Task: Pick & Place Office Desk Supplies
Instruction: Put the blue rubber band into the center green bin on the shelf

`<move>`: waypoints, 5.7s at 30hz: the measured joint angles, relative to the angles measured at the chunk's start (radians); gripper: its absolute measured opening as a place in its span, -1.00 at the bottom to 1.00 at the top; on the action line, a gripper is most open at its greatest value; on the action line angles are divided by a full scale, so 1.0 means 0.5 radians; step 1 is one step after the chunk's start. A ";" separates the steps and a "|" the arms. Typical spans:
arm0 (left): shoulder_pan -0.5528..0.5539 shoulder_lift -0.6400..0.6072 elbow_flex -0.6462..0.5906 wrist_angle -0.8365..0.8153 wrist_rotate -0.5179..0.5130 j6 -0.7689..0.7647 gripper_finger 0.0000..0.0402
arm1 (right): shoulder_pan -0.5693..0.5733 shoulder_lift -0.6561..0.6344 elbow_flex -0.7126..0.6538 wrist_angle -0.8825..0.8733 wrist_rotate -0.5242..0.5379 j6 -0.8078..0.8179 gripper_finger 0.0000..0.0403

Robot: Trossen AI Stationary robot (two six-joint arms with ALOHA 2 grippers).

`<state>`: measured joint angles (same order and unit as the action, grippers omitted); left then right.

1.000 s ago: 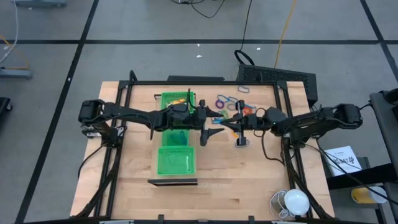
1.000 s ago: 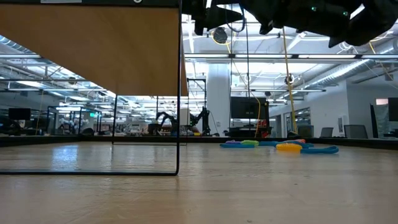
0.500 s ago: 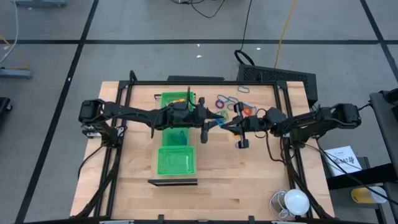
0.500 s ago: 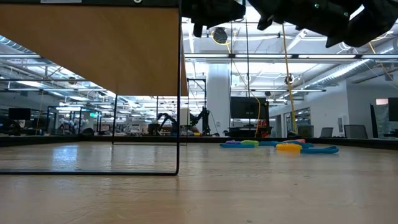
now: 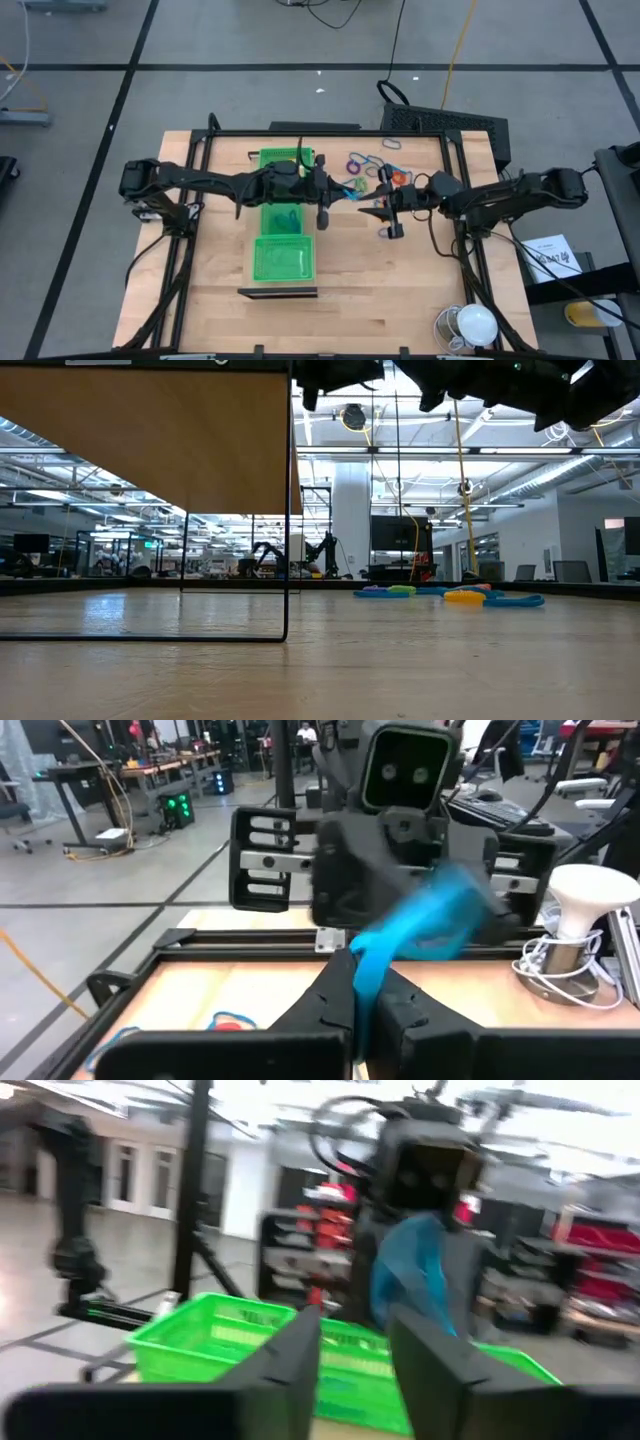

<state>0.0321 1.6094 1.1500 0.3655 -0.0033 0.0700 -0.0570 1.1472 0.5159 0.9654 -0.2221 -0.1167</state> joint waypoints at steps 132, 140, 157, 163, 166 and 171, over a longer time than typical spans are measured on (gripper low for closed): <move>-0.445 -1.713 -0.840 -0.830 -0.883 -0.723 0.39 | -1.405 0.778 0.896 -2.187 0.078 0.148 -1.00; -0.445 -1.713 -0.839 -0.829 -0.883 -0.723 0.43 | -0.960 0.530 0.897 -1.977 0.015 0.153 -1.00; -0.445 -1.713 -0.839 -0.829 -0.883 -0.723 0.42 | -0.164 0.474 0.900 -1.031 -0.093 0.031 -1.00; -0.445 -1.713 -0.839 -0.829 -0.883 -0.723 0.44 | -0.098 0.552 0.903 -0.904 -0.086 0.005 -1.00; -0.445 -1.714 -0.839 -0.829 -0.883 -0.723 0.42 | -0.098 0.545 0.902 -0.984 -0.086 0.019 -1.00; -0.445 -1.714 -0.839 -0.829 -0.883 -0.723 0.41 | -0.098 0.510 0.902 -1.067 -0.086 0.042 -1.00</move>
<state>-0.1905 0.7525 0.7303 -0.0490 -0.4450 -0.2916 -0.1062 1.4022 0.9668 0.4317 -0.2654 -0.0956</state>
